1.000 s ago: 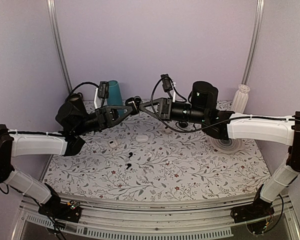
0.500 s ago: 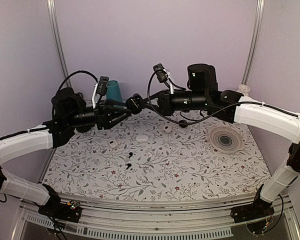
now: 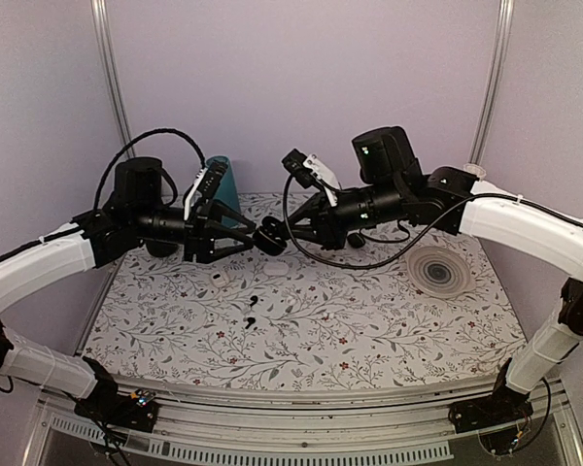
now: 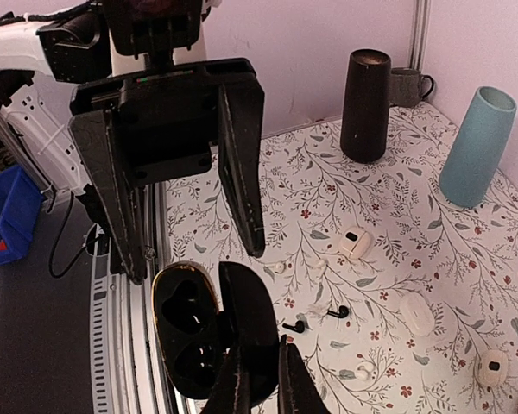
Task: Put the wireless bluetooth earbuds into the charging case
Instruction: Pass from the right arm to the left
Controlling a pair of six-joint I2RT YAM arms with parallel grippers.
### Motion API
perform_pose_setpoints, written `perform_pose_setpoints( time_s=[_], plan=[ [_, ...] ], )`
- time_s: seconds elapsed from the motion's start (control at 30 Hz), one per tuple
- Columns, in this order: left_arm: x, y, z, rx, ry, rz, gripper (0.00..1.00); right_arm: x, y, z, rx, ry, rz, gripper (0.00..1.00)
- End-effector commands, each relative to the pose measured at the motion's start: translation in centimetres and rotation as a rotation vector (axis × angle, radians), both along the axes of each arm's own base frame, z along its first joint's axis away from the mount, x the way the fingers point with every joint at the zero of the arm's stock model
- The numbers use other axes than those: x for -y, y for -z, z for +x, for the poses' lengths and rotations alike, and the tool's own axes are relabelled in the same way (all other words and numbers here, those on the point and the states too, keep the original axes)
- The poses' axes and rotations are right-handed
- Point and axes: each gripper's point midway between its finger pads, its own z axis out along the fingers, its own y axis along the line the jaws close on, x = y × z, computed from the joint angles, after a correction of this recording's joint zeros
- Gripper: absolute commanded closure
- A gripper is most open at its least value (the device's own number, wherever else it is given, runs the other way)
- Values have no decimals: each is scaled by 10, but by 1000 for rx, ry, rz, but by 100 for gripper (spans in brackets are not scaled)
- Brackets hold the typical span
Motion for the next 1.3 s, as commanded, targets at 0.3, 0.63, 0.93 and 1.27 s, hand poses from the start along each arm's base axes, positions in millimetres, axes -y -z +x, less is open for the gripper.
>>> perform_pose_setpoints(
  time_s=[0.3, 0.63, 0.93, 1.27],
  plan=[
    [16, 5, -27, 39, 125, 54, 55, -1, -21, -15, 93, -51, -33, 97],
    [22, 4, -30, 51, 128, 49, 59, -7, -16, -20, 84, -79, -48, 97],
    [23, 1, -29, 49, 130, 38, 64, -10, -13, -21, 83, -85, -56, 97],
    [23, 4, -37, 42, 154, 40, 66, -10, -15, -19, 93, -69, -54, 97]
  ],
)
